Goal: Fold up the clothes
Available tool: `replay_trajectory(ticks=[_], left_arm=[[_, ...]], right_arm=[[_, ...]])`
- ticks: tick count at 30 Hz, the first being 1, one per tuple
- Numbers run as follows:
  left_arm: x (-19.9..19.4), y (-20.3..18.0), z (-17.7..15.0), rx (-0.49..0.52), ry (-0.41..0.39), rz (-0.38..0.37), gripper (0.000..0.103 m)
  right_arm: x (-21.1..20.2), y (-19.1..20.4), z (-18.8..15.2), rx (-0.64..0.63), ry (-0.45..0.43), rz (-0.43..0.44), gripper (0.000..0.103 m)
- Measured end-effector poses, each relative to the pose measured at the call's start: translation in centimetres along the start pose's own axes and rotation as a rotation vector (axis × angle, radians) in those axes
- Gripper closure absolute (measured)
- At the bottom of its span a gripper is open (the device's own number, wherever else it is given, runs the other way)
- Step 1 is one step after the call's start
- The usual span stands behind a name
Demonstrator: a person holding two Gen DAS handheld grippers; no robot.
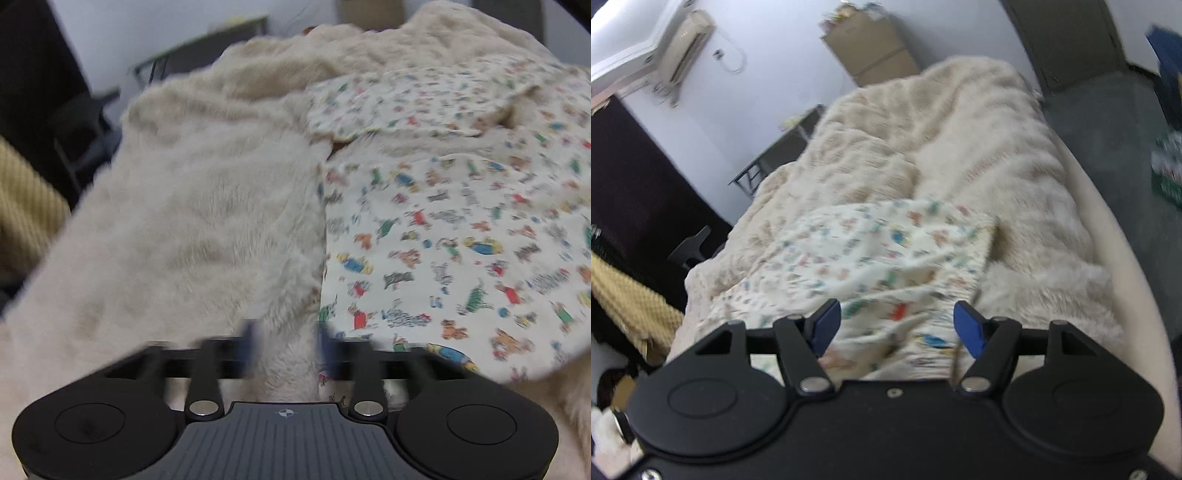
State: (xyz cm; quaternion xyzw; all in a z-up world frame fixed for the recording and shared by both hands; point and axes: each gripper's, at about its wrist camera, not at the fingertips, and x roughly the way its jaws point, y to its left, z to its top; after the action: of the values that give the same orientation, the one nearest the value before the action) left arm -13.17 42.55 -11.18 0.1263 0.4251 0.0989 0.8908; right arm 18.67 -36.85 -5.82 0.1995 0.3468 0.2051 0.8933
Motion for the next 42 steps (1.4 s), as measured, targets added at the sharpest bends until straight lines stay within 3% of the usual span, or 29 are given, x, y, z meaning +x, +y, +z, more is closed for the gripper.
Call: replay_trajectory(ticks=[6, 11, 17, 20, 22, 24, 30, 32, 34, 35, 38, 42], left_arm=[[-0.3, -0.9, 0.9, 0.044, 0.020, 0.038, 0.048], [0.1, -2.0, 1.4, 0.081, 0.031, 0.038, 0.044], [0.1, -2.9, 2.0, 0.104, 0.014, 0.032, 0.039], [0.0, -3.0, 2.1, 0.108, 0.014, 0.039, 0.038], [-0.1, -3.0, 2.1, 0.109, 0.013, 0.042, 0.038], [-0.1, -3.1, 2.1, 0.112, 0.009, 0.043, 0.037], [-0.3, -3.4, 1.5, 0.139, -0.015, 0.004, 0.031], [-0.7, -3.6, 1.0, 0.194, -0.020, -0.025, 0.027], [-1.4, -4.4, 0.3, 0.309, -0.006, -0.043, 0.022], [-1.8, -5.1, -0.1, 0.367, 0.004, -0.068, 0.016], [-2.8, -7.4, -0.9, 0.518, 0.025, -0.175, 0.010], [-2.5, -9.0, -1.2, 0.567, 0.017, -0.233, 0.005]], right_arm=[[-2.4, 3.1, -0.6, -0.086, -0.015, 0.012, 0.033], [-1.2, 3.9, -2.3, -0.223, 0.048, -0.115, 0.032], [-0.1, 4.8, -3.9, -0.287, 0.107, -0.088, 0.032], [0.2, 5.7, -4.6, -0.341, 0.129, -0.115, 0.032], [0.5, 5.6, -4.8, -0.346, 0.149, -0.127, 0.030], [1.1, 4.9, -4.8, -0.332, 0.166, -0.150, 0.021], [0.0, 3.4, -4.8, -0.258, 0.141, -0.210, 0.018], [-1.3, 4.1, -5.2, -0.276, 0.091, -0.228, 0.022], [-3.2, 5.2, -5.8, -0.306, 0.034, -0.235, 0.022], [-4.0, 5.8, -6.1, -0.322, 0.018, -0.221, 0.022], [-5.6, 7.1, -6.6, -0.362, -0.009, -0.187, 0.021], [-7.2, 9.4, -7.1, -0.417, -0.028, -0.159, 0.021]])
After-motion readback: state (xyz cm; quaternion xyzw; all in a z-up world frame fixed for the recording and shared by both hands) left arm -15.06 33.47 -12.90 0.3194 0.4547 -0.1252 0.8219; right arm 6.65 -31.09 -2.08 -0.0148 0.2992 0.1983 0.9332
